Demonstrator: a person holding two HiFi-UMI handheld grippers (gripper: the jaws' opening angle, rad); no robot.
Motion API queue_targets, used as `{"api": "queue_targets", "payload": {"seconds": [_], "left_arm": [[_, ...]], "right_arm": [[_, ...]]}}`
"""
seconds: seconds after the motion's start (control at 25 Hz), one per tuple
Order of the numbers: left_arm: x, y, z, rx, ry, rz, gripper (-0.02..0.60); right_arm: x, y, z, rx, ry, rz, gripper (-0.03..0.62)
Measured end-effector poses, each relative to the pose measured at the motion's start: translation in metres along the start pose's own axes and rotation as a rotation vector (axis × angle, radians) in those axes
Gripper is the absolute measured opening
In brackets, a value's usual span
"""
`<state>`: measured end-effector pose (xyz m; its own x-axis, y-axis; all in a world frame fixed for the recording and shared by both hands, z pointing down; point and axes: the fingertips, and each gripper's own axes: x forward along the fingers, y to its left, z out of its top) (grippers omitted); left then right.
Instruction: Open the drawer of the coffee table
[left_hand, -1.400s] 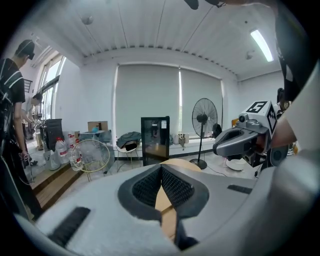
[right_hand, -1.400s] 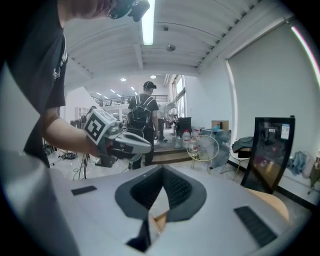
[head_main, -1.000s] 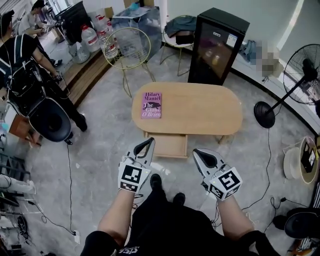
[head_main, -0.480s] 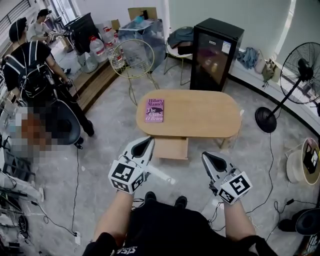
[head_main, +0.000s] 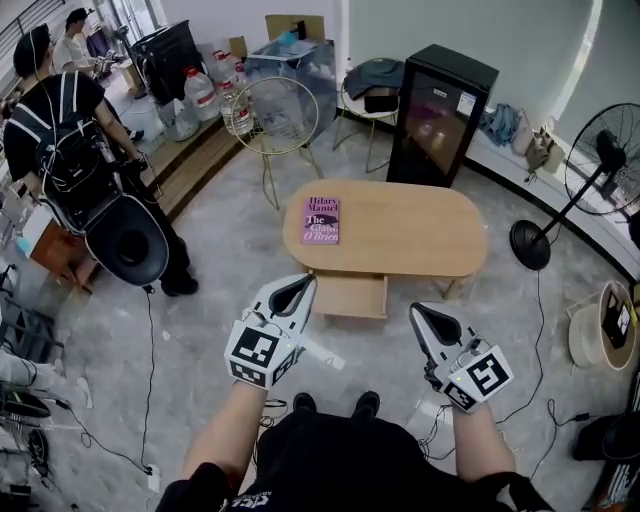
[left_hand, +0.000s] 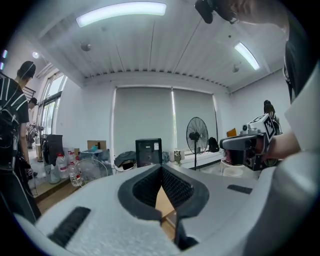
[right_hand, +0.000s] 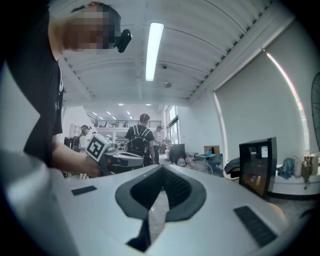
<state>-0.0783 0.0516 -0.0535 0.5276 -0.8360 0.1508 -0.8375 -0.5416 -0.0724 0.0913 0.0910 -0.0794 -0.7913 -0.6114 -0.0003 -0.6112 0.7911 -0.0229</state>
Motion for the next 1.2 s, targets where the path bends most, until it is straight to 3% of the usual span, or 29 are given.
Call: {"api": "queue_targets", "payload": {"seconds": [0.16, 0.44, 0.76, 1.08, 1.2], "left_arm": [[-0.025, 0.02, -0.013, 0.053, 0.026, -0.021, 0.008], [-0.053, 0.052, -0.036, 0.031, 0.038, -0.088, 0.008], [-0.049, 0.05, -0.039, -0.031, 0.046, -0.013, 0.009], [-0.025, 0.025, -0.012, -0.002, 0.027, -0.055, 0.009], [-0.021, 0.032, -0.002, -0.009, 0.015, -0.034, 0.009]], "right_arm": [[0.03, 0.019, 0.004, -0.016, 0.016, -0.06, 0.003], [0.056, 0.041, 0.008, 0.02, -0.003, -0.174, 0.003], [0.054, 0.04, 0.004, 0.015, 0.071, -0.112, 0.003], [0.034, 0.024, 0.005, 0.014, 0.045, -0.092, 0.003], [0.034, 0.019, 0.005, -0.027, 0.045, -0.12, 0.002]]}}
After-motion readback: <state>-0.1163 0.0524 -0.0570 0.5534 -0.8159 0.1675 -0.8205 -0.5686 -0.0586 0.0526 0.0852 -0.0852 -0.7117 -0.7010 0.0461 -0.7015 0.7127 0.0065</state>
